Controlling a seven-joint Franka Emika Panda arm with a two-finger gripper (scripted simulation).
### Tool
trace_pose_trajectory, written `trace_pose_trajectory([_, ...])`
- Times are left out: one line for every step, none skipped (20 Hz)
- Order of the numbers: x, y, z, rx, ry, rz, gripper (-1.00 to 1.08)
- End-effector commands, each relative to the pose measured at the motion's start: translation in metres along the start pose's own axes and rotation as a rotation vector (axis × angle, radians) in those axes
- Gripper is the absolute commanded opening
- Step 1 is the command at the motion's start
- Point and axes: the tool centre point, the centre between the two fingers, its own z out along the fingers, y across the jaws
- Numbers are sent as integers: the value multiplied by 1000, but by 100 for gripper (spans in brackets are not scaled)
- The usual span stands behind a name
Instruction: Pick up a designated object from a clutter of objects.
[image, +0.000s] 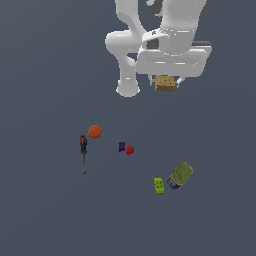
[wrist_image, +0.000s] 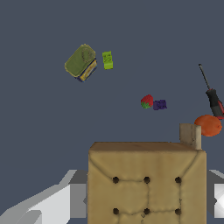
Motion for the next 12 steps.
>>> trace_pose_trajectory([-3, -12, -15, 1, -1, 1, -100])
trace_pose_trajectory([-4, -15, -20, 1, -1, 1, -100])
trace_pose_trajectory([-5, -19, -24, 1, -1, 1, -100])
trace_pose_trajectory([-6, -22, -28, 2, -1, 1, -100])
trace_pose_trajectory([-6, -24, -31, 2, -1, 1, -100])
trace_pose_trajectory([-7, -27, -34, 2, -1, 1, -100])
trace_pose_trajectory([-7, -28, -36, 2, -1, 1, -100])
trace_pose_trajectory([-7, -30, -38, 2, -1, 1, -100])
trace_pose_trajectory([-7, -31, -39, 2, -1, 1, -100])
trace_pose_trajectory([-7, -32, -40, 2, -1, 1, -100])
trace_pose_trajectory([-7, -32, -40, 3, -1, 1, -100])
trace_pose_trajectory([-7, -32, -40, 3, -1, 1, -100])
